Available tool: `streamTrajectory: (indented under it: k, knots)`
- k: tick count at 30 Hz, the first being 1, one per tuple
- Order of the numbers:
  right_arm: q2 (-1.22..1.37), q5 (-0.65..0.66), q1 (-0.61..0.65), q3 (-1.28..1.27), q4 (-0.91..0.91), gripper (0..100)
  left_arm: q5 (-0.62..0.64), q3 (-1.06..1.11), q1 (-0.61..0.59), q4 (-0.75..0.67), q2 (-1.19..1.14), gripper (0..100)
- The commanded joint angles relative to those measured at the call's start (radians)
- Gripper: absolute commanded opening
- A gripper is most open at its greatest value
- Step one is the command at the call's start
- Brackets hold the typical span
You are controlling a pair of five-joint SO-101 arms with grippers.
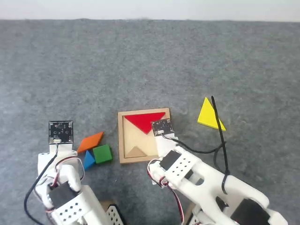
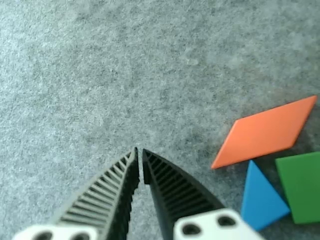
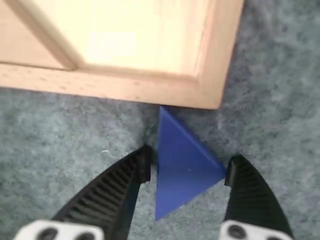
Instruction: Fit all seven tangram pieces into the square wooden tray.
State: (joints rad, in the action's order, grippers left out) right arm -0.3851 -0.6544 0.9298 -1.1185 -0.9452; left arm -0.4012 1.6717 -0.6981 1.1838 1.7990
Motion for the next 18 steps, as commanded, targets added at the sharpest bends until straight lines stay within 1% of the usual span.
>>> streamTrajectory:
  k: [1,18]
  knots:
    - [0.031,0.026,0.033,-0.020,0.021,19.9,-0.009,-0.005,-0.002,-0.012,0.023,1]
    - [0.031,0.052,0.033,-0.020,0.021,19.8,-0.009,-0.005,-0.002,-0.012,0.023,1]
